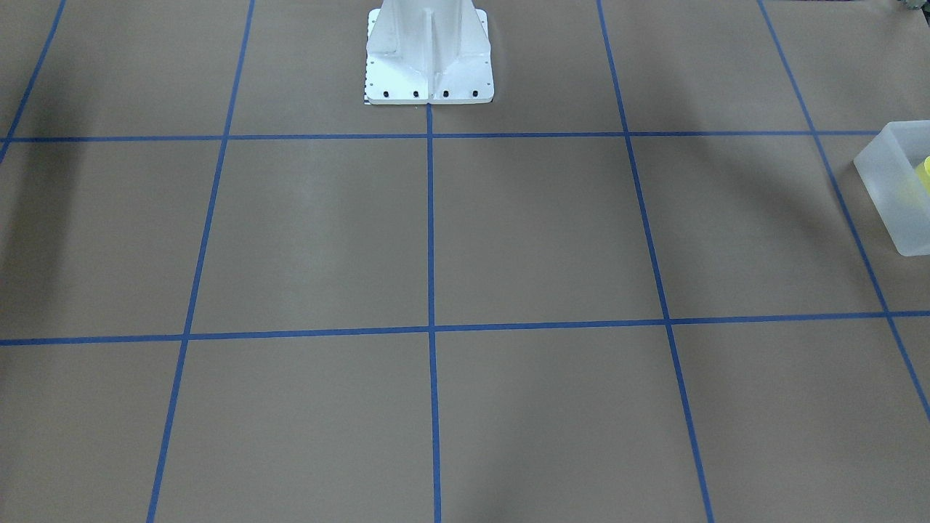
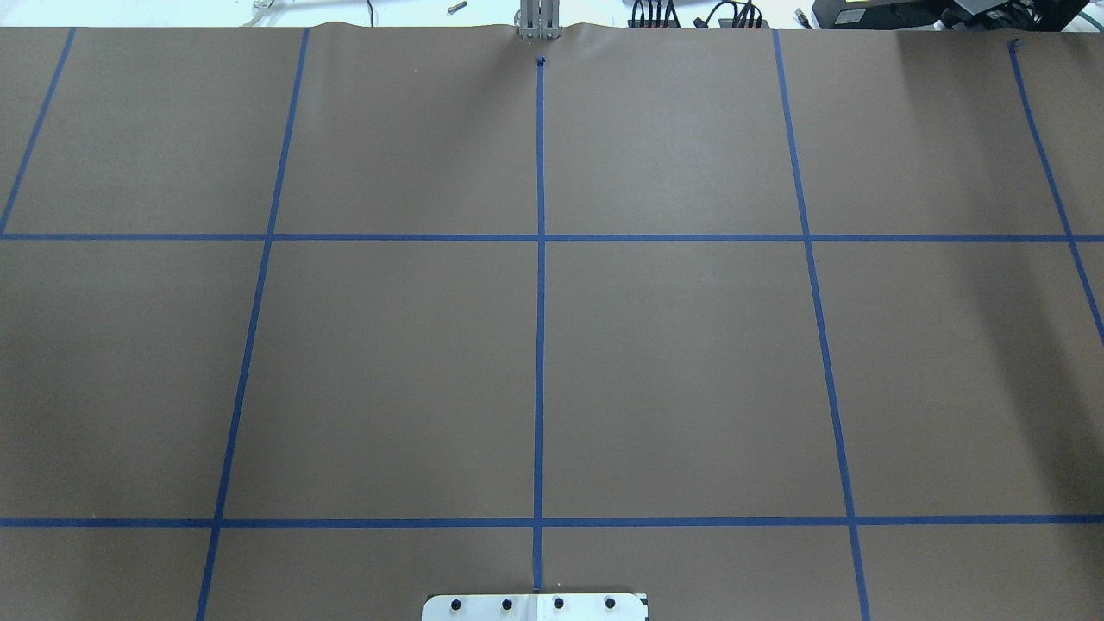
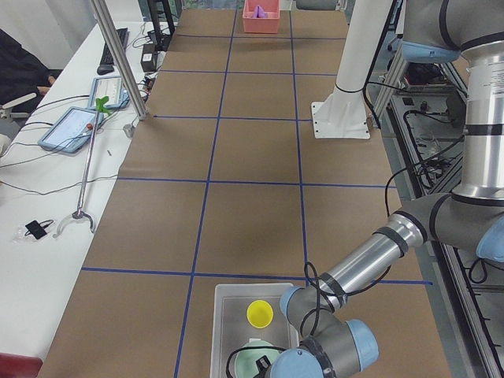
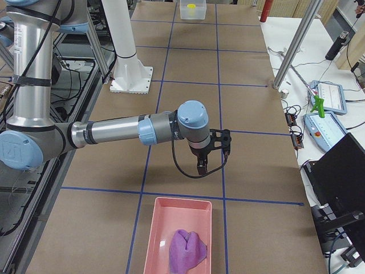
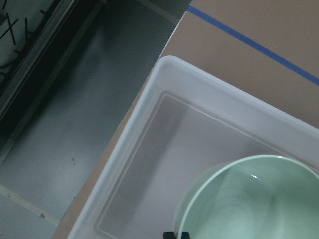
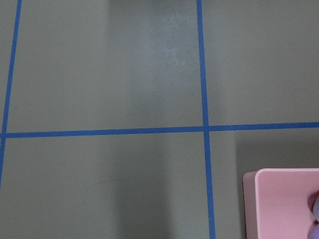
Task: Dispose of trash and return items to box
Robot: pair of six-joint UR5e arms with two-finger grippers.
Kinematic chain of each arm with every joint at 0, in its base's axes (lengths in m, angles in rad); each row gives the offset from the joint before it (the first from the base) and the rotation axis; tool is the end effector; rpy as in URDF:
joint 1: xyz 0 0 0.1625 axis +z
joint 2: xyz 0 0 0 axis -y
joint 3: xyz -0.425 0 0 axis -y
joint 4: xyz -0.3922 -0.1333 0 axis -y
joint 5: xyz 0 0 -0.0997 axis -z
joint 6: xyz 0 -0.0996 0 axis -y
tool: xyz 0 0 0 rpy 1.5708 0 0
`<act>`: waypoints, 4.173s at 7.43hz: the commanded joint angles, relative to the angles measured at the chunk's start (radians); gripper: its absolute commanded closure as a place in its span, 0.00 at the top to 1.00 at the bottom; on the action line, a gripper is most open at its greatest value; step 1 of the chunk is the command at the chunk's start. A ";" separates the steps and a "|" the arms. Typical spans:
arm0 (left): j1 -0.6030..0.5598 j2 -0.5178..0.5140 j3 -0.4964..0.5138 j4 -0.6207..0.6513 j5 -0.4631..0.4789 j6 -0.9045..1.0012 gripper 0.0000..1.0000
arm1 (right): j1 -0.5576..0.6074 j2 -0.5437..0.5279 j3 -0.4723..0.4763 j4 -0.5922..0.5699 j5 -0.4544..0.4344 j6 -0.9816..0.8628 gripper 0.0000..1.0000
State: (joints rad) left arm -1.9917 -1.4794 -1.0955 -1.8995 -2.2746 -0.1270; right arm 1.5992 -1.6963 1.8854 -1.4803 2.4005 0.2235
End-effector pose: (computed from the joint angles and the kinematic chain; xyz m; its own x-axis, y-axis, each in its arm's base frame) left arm -0.2145 -0.3106 0.8936 0.5781 -0.5595 -0.5940 0.4741 0.8228 -0.3135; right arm 0.0725 -0.4445 0.5475 0.6576 0.0332 0.7526 -0.1775 0.9777 0.1119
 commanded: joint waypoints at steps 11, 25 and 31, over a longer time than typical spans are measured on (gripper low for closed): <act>0.010 0.024 -0.186 -0.190 -0.085 -0.043 0.99 | -0.018 -0.034 0.024 0.002 -0.010 0.002 1.00; 0.393 -0.009 -0.596 0.120 -0.112 0.000 0.99 | -0.018 -0.080 -0.025 -0.101 -0.001 0.014 1.00; 0.395 -0.015 -0.596 0.120 -0.109 -0.002 0.99 | -0.018 -0.082 -0.034 -0.101 -0.004 0.011 1.00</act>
State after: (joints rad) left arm -1.5970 -1.4934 -1.6923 -1.7790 -2.3846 -0.1282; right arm 1.5816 -1.7778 1.8516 -1.5811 2.3961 0.2348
